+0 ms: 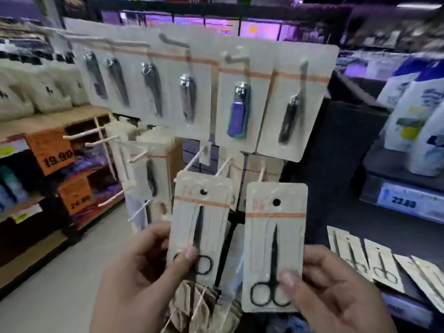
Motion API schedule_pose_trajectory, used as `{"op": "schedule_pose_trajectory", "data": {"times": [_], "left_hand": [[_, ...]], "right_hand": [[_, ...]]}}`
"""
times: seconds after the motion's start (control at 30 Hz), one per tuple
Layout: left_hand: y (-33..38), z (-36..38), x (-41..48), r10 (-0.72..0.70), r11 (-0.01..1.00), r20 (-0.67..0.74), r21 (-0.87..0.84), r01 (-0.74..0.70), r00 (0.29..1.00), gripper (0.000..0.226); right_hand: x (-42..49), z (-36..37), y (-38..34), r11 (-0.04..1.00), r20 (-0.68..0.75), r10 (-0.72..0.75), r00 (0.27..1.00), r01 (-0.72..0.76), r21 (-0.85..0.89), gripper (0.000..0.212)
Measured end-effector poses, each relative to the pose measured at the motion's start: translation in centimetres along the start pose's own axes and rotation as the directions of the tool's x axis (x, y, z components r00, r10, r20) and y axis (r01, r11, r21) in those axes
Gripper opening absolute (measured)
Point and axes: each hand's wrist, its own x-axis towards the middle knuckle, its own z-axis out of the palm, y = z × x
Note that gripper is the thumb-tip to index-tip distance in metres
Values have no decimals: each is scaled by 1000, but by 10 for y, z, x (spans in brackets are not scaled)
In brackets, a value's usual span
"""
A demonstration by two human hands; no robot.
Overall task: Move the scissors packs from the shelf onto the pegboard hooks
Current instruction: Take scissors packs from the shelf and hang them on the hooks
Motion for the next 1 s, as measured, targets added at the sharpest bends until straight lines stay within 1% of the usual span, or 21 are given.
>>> {"op": "schedule_pose_trajectory", "data": {"times": [0.03, 0.07, 0.1, 0.13, 0.17, 0.23, 0.27, 0.3, 0.4, 0.47, 0.57, 0.7, 1.0], "left_hand": [[-3, -8, 8, -19, 1000, 29, -16, 19, 999, 18], [-6, -14, 14, -36, 999, 63, -30, 37, 997, 19], [-9, -19, 19, -48, 998, 99, -41, 52, 994, 21], [-12, -23, 22, -56, 997, 138, -44, 63, 989, 21], [-14, -26, 25, -65, 996, 174, -46, 74, 983, 21], [-18, -28, 29, -72, 995, 224, -53, 86, 972, 20], [-20, -29, 31, -74, 994, 243, -59, 91, 967, 19], [-20, -28, 33, -79, 993, 256, -68, 99, 964, 20], [-22, -26, 37, -82, 991, 251, -83, 106, 965, 23], [-23, -26, 38, -79, 993, 257, -62, 98, 963, 23], [-25, -28, 41, -86, 994, 269, -38, 100, 959, 21], [-27, -28, 43, -79, 996, 285, -28, 90, 955, 16], [-34, -27, 41, -70, 997, 294, -13, 77, 953, 19]], "right_hand": [[-2, 10, 0, 1000, -53, 8, 999, -8, 1, 11], [-3, 20, 1, 1000, -92, 13, 996, -13, -5, 14], [-5, 28, 2, 999, -113, 15, 993, -18, -28, 28], [-7, 33, 5, 998, -116, 8, 993, -14, -56, 37], [-9, 40, 6, 998, -158, 4, 987, -14, -63, 34], [-10, 47, 9, 1000, -196, 2, 981, -8, -29, 13], [-11, 49, 11, 1000, -218, -7, 976, 1, -31, 12], [-10, 51, 13, 999, -235, -25, 972, 15, -44, 16], [-9, 57, 17, 995, -282, -70, 957, 47, -89, 12], [-8, 57, 21, 996, -310, -64, 949, 40, -82, 8], [-7, 57, 25, 997, -331, -35, 943, 11, -75, 16], [-6, 56, 28, 996, -340, -31, 940, 1, -90, 15], [-1, 55, 32, 994, -361, -32, 932, -10, -113, 16]]}}
